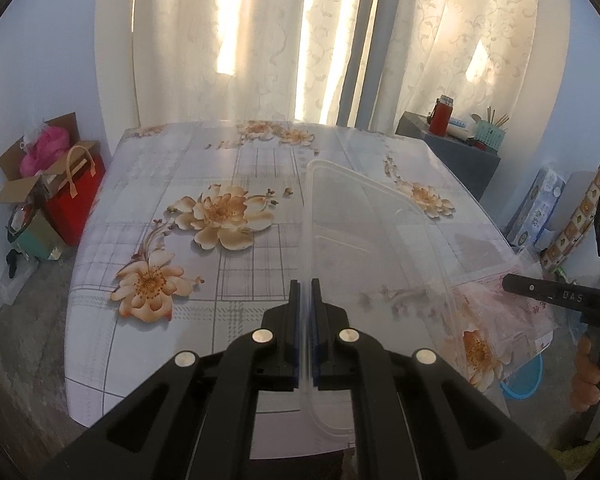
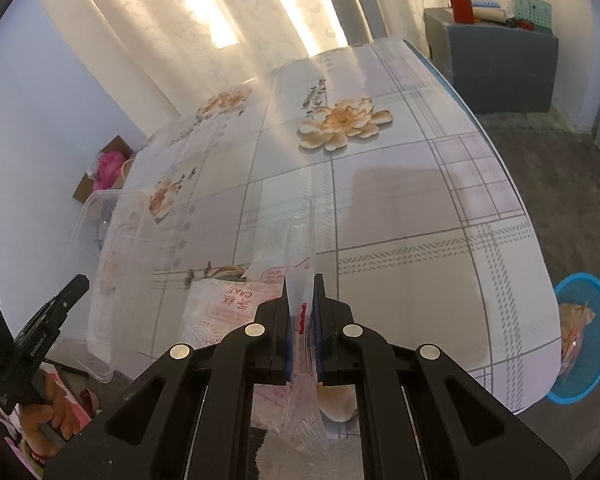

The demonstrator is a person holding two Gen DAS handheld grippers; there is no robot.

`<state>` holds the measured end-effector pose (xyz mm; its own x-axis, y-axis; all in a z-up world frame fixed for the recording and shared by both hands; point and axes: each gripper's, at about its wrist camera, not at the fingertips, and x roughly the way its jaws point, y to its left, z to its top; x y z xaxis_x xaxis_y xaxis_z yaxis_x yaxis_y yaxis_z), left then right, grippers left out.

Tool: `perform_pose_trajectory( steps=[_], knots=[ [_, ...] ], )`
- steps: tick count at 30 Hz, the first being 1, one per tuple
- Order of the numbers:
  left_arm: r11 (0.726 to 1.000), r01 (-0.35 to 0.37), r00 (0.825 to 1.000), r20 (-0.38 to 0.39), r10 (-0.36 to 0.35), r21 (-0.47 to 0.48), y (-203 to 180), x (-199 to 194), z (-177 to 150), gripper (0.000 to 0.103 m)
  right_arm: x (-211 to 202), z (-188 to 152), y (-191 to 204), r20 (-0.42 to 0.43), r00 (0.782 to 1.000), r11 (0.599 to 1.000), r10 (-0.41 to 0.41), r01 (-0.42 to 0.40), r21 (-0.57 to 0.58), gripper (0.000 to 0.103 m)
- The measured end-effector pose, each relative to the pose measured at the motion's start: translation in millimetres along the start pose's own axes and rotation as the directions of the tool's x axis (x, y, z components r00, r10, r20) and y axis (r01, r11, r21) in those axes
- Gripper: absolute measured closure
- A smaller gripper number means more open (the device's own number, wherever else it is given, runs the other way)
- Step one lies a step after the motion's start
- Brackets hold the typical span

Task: Collect trash
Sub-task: 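Lift the container with the left gripper while the right lifts the bag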

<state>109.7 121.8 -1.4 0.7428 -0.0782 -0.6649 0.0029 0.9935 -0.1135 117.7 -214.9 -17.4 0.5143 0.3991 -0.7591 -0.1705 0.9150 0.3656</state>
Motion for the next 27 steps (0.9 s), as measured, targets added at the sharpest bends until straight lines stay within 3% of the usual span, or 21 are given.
perform_pose_trajectory(
  steps=[27],
  knots=[
    [1.000,-0.005,0.999,0.042,0.005,-0.004,1.6,-19.4,1.5,0.100,-19.2,-0.8,2.4,0.031,0.999,1.000,0.014,-0.013,-0.018,0.096]
  ],
)
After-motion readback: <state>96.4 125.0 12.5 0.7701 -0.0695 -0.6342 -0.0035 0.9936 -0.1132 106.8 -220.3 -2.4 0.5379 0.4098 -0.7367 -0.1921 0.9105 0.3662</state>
